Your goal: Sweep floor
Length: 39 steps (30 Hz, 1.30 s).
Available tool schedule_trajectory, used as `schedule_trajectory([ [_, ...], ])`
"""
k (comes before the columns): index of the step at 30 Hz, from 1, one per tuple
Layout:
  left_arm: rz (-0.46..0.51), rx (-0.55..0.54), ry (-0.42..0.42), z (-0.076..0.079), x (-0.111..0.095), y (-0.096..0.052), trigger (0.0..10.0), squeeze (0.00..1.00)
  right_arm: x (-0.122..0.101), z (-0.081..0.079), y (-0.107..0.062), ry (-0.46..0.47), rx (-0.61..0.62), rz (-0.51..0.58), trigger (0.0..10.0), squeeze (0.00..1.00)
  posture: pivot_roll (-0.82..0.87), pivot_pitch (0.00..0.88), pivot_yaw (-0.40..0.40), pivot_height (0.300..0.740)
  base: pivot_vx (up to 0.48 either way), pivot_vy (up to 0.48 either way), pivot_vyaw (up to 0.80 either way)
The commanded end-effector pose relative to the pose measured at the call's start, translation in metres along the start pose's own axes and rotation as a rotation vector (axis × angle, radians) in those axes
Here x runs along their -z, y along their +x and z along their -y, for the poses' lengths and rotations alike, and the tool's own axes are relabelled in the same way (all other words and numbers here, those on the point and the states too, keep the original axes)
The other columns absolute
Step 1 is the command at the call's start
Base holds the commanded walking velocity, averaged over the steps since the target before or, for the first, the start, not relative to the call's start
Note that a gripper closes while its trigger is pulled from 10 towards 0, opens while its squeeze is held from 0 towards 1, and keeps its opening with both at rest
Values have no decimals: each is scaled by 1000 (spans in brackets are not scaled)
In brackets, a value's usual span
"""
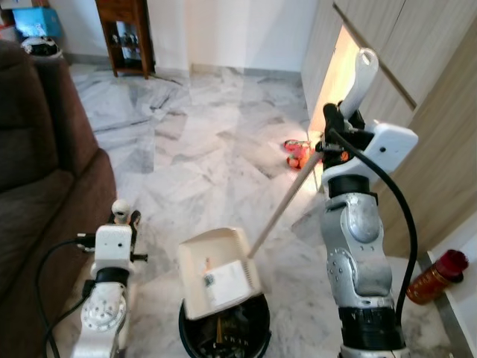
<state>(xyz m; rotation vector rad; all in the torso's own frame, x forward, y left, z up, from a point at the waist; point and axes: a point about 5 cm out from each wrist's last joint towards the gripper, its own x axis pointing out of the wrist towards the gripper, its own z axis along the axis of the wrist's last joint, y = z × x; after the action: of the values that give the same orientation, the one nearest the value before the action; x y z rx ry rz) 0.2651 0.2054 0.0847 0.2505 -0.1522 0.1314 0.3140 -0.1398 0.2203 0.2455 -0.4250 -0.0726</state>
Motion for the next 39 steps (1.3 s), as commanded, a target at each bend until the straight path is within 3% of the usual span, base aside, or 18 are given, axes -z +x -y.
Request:
schedule_trajectory([
  [1,72,9,-14,2,-14,4,10000,0,-16,-5,5,16,-14,83,10000,0,91,0,-13,740,0,0,0],
  [7,70,6,-12,2,-13,4,10000,0,-16,-10,2,24,-54,95,10000,0,92,0,-13,740,0,0,0],
  [16,74,5,-13,1,-14,4,10000,0,-22,-37,-8,-14,-227,164,10000,0,88,0,-9,740,0,0,0],
  [23,75,8,-12,1,-15,4,10000,0,-20,-50,-15,-41,-300,179,10000,0,86,0,-6,740,0,0,0],
  [27,78,11,-14,1,-15,4,10000,0,-26,-78,-30,7,-435,228,10000,0,83,0,0,740,0,0,0],
  [36,83,23,-15,2,-16,6,10000,0,-31,-103,-51,-7,-584,284,10000,0,76,0,15,740,0,0,0],
  [39,84,27,-15,2,-16,7,10000,0,-33,-108,-57,-52,-644,312,10000,0,75,0,17,740,0,0,0],
])
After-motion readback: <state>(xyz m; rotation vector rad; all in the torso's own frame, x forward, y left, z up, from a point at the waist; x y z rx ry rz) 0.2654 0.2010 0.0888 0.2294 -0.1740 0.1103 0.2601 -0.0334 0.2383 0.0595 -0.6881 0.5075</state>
